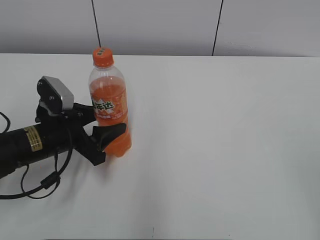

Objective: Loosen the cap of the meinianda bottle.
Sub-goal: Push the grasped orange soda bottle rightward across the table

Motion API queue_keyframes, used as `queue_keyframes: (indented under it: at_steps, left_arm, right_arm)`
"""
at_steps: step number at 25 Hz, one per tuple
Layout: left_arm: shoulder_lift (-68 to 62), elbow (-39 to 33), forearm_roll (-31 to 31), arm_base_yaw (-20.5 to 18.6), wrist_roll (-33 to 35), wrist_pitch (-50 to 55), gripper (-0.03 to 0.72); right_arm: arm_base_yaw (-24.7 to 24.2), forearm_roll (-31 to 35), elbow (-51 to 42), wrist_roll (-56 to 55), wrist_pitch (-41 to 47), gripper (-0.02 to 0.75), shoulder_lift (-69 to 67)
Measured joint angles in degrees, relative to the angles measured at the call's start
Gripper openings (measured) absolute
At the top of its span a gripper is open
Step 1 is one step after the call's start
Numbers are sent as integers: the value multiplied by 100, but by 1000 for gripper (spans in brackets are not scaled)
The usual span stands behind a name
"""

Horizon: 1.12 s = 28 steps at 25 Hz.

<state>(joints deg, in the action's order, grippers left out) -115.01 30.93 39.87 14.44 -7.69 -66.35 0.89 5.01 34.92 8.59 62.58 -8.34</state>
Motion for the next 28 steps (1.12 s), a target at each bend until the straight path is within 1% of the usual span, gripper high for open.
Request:
queue_keyframes:
  at_steps: [5, 11, 14, 20, 23, 28]
  left_arm:
    - [0, 6, -24, 19, -152, 4, 422]
    - [0, 6, -12, 19, -172, 4, 421]
    - [0, 6, 54, 19, -172, 4, 421]
    - [0, 24, 434, 19, -172, 8, 421]
    - [0, 24, 492, 19, -172, 8, 421]
    - [0, 28, 673, 19, -187, -13, 421]
  right_arm:
    - [0, -6, 653, 46, -33, 554, -1461]
    - [0, 0, 1739, 53, -59, 554, -2842]
    - [0, 5, 2316, 53, 180, 554, -3511]
    - [32, 11, 3498, 53, 674, 554, -4832]
    - [300, -88, 4047, 53, 704, 554, -5352]
    - [1182, -443, 4803, -23, 709, 554, -6298]
